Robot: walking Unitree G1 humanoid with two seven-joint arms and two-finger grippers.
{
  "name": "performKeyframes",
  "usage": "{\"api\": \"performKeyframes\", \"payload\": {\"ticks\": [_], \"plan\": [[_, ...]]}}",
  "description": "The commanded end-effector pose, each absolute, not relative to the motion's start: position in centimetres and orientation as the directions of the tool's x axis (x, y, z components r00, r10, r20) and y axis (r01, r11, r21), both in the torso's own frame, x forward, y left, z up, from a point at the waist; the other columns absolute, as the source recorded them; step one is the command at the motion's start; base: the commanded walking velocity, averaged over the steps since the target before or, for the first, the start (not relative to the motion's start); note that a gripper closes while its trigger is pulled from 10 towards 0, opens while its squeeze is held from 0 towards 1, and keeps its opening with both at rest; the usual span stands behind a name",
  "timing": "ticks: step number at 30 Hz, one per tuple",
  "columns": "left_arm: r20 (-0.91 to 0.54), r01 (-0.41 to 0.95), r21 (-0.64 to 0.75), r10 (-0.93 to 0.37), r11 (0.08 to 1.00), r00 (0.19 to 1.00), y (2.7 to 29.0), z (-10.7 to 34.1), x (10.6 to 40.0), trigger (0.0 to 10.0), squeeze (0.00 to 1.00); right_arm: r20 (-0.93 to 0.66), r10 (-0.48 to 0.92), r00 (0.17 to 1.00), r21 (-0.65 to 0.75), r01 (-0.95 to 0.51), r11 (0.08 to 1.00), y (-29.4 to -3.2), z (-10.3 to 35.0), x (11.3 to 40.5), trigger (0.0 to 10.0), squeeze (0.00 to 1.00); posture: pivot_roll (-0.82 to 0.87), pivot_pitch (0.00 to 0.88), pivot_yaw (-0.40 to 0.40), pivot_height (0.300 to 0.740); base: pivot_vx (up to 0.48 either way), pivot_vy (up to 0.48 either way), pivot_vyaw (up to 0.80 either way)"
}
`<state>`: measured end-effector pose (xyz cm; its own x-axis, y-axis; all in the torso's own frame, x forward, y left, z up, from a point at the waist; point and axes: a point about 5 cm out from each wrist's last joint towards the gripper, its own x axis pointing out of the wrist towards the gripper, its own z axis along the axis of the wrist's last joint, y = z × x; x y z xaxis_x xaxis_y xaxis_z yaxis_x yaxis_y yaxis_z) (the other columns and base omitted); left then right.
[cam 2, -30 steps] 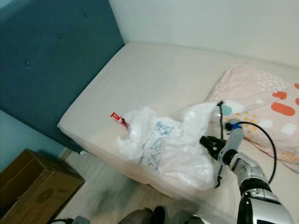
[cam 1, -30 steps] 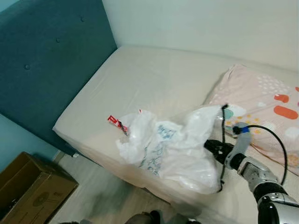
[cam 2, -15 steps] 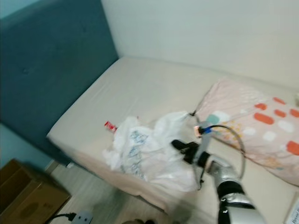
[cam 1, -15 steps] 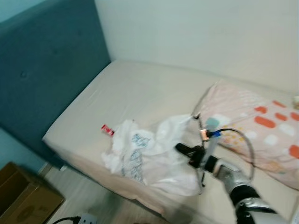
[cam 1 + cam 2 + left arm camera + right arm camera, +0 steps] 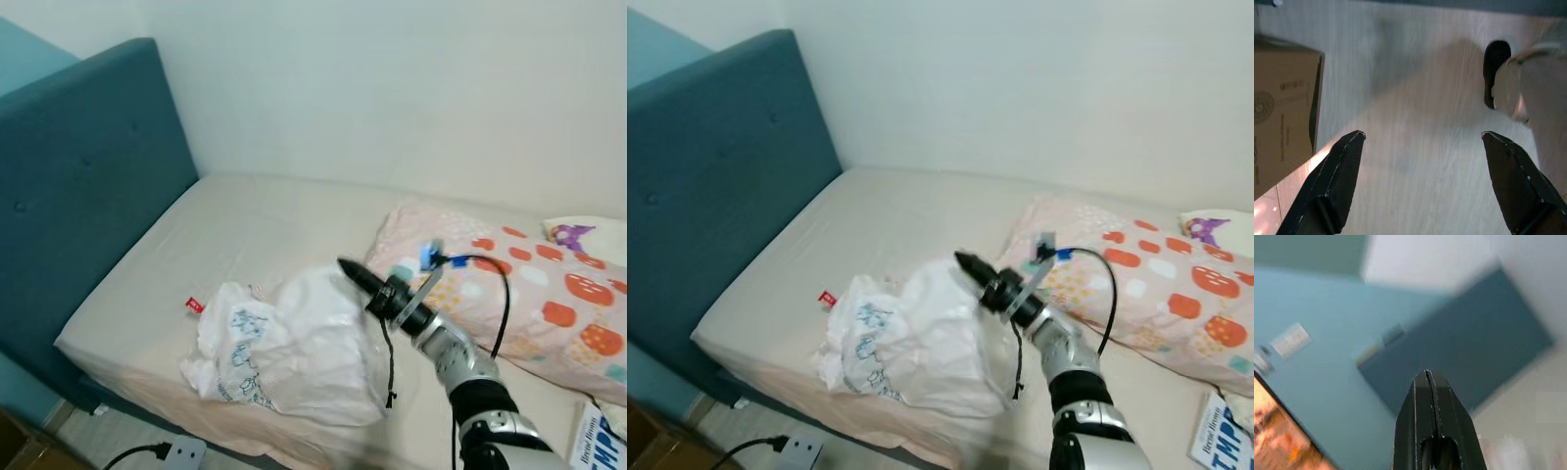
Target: Clean up the room
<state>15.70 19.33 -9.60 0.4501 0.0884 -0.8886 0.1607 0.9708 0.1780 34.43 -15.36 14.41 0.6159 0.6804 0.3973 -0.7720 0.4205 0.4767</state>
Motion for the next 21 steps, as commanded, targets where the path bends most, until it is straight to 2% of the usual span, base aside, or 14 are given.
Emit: {"api": "performKeyframes", "payload": {"ticks": [1,3,5,6,7,8,9,10,11,12,14,17,18,21], "plan": [[-0.894,0.145,0.174,0.094,0.974,0.439,19.1,-9.7,15.6,10.0,0.0,0.487,0.674,0.556,0.429,-0.824,0.37,-15.0,16.8,34.6,0.0,0.0,0.01,0.014,0.022,0.74,0.0,0.0,0.0],[-0.893,0.134,0.174,0.099,0.976,0.438,19.1,-9.7,15.6,10.0,0.0,0.403,0.72,0.565,0.398,-0.817,0.417,-14.3,16.4,34.8,0.0,0.0,0.0,0.008,0.014,0.74,0.0,0.0,0.0],[-0.894,0.122,0.173,0.104,0.977,0.437,19.1,-9.7,15.7,10.0,0.0,0.203,0.76,0.617,0.362,-0.769,0.527,-13.5,14.5,35.2,0.0,0.0,0.0,0.007,0.014,0.74,0.0,0.0,0.0],[-0.894,0.122,0.173,0.104,0.977,0.437,19.1,-9.7,15.7,10.0,0.0,0.203,0.76,0.617,0.362,-0.769,0.527,-13.5,14.5,35.2,0.0,0.0,0.0,0.007,0.014,0.74,0.0,0.0,0.0],[-0.893,0.113,0.168,0.103,0.979,0.438,19.0,-9.7,15.7,10.0,0.0,-0.026,0.663,0.748,0.347,-0.615,0.708,-14.3,11.7,35.8,10.0,0.0,0.01,0.006,0.005,0.74,0.0,0.0,0.0],[-0.893,0.11,0.167,0.102,0.98,0.438,19.0,-9.7,15.8,10.0,0.0,-0.12,0.541,0.833,0.332,-0.48,0.812,-15.7,10.5,36.0,10.0,0.76,0.01,0.006,0.004,0.74,0.0,0.0,0.0],[-0.893,0.11,0.167,0.102,0.98,0.438,19.0,-9.7,15.8,10.0,0.0,-0.12,0.541,0.833,0.332,-0.48,0.812,-15.7,10.5,36.0,10.0,0.76,0.01,0.006,0.004,0.74,0.0,0.0,0.0],[-0.893,0.109,0.166,0.102,0.98,0.438,19.0,-9.6,15.8,10.0,0.0,-0.177,0.444,0.878,0.318,-0.376,0.87,-16.9,9.7,36.0,10.0,1.0,0.01,0.006,0.004,0.74,0.0,0.0,0.0],[-0.894,0.109,0.165,0.102,0.98,0.437,19.0,-9.6,15.8,10.0,0.0,-0.201,0.35,0.915,0.311,-0.279,0.909,-18.4,9.2,35.8,10.0,1.0,0.01,0.008,0.01,0.74,0.0,0.0,0.0],[-0.894,0.109,0.165,0.102,0.98,0.437,19.0,-9.6,15.8,10.0,0.0,-0.201,0.35,0.915,0.311,-0.279,0.909,-18.4,9.2,35.8,10.0,1.0,0.01,0.008,0.01,0.74,0.0,0.0,0.0],[-0.894,0.111,0.165,0.101,0.98,0.435,19.1,-9.6,15.8,10.0,0.0,-0.228,0.223,0.948,0.303,-0.149,0.941,-20.6,8.8,35.4,10.0,1.0,0.0,0.012,0.019,0.74,0.0,0.0,0.0],[-0.896,0.119,0.167,0.101,0.979,0.432,19.2,-9.6,15.7,10.0,0.0,-0.264,0.134,0.955,0.295,-0.052,0.954,-22.0,8.3,34.9,10.0,1.0,-0.01,0.015,0.025,0.74,0.0,0.0,0.0],[-0.897,0.127,0.171,0.101,0.977,0.429,19.3,-9.6,15.7,10.0,0.0,-0.312,0.05,0.949,0.292,0.045,0.955,-23.4,7.4,34.2,10.0,1.0,-0.01,0.019,0.029,0.74,0.0,0.0,0.0],[-0.899,0.138,0.179,0.105,0.974,0.426,19.5,-9.7,15.6,10.0,0.0,-0.382,-0.004,0.924,0.307,0.131,0.943,-24.2,5.4,32.7,10.0,1.0,0.0,0.032,0.039,0.74,0.0,0.0,0.0]]}}
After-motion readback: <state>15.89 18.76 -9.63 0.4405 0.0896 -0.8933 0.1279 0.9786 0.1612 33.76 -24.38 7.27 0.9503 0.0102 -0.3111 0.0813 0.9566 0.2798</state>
